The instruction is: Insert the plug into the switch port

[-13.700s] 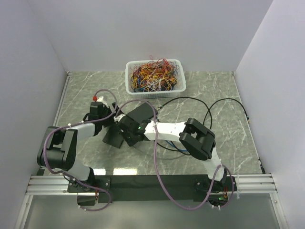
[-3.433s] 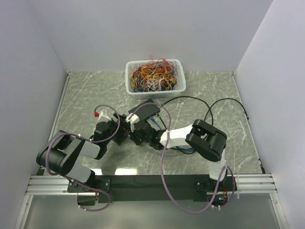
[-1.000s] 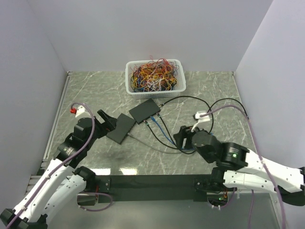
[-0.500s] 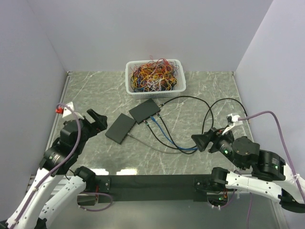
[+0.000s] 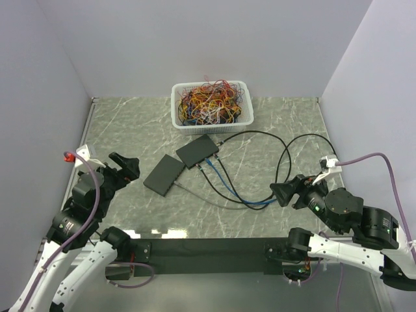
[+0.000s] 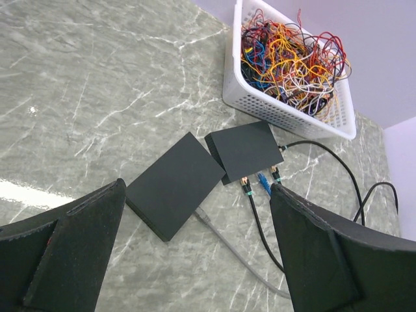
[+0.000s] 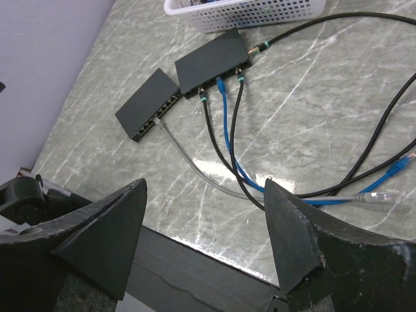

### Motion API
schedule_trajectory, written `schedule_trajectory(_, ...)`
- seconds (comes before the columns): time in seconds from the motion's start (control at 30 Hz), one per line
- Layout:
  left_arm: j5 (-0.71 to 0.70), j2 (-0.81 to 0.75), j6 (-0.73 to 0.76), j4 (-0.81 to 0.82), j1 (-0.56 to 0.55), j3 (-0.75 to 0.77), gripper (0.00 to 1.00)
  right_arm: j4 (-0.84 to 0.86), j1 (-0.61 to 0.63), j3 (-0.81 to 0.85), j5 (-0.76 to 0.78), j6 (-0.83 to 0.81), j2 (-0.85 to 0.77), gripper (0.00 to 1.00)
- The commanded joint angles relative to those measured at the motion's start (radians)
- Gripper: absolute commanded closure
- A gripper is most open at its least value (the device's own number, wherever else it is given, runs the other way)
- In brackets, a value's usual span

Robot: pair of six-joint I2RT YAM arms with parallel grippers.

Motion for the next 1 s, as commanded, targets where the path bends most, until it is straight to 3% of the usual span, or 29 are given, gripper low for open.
schedule_trajectory(0.0,-0.032,-0.014,-0.003,-0.004,0.000,0.002,0.01,0.003,0.004,-0.015,0.023,0.008,0.017,0.21)
schedule_trajectory(0.97,-0.023,-0.025,0.001,0.002,-0.002,-0.004,0.01,0.017,0.004,-0.038,0.027,0.009,0.007,0.21)
